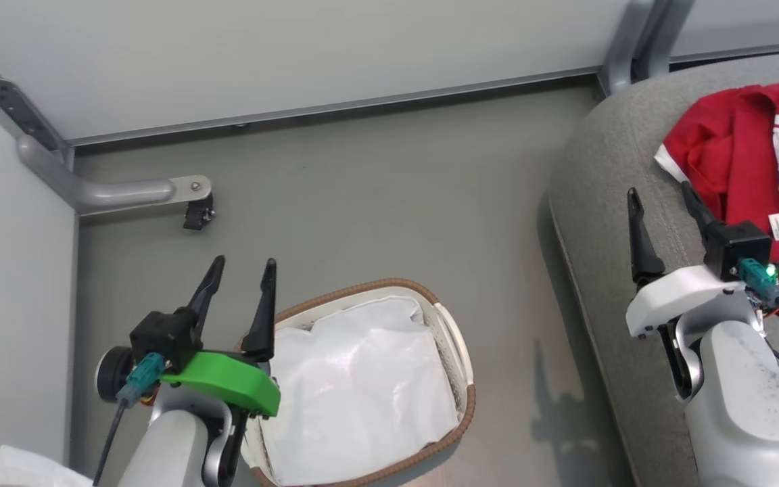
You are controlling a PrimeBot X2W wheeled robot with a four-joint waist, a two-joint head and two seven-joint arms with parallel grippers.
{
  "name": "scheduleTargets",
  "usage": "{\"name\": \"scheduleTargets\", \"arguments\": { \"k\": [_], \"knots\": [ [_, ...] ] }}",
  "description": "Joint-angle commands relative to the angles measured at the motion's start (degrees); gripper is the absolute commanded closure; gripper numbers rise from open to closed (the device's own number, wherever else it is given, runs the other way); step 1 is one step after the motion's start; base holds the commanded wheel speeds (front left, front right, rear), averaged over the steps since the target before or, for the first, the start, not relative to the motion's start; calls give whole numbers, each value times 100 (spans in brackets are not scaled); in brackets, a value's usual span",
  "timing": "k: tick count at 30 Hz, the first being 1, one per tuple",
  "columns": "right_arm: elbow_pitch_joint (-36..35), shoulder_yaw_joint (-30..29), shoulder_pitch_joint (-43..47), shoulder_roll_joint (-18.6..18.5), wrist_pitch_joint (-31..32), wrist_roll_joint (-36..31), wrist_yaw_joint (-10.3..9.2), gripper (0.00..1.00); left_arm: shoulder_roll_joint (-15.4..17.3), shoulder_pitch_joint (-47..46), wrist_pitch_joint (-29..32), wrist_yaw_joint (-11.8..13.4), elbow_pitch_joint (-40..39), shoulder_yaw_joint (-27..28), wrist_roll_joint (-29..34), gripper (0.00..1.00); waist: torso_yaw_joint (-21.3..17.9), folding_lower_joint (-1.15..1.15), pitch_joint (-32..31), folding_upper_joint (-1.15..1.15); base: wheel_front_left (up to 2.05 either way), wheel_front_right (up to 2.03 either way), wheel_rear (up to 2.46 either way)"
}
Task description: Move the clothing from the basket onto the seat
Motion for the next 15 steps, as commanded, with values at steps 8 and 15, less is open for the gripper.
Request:
{"name": "scheduleTargets", "arguments": {
  "k": [8,15],
  "knots": [
    [103,240,520,-25,-10,327,-8,0,-189,624,5,14,114,967,435,0,592,0,-546,0,0,0,0],
    [232,280,993,-22,-10,427,-8,0,-273,1167,5,-14,-3,1361,571,0,601,0,-867,0,0,0,0]
  ]
}}
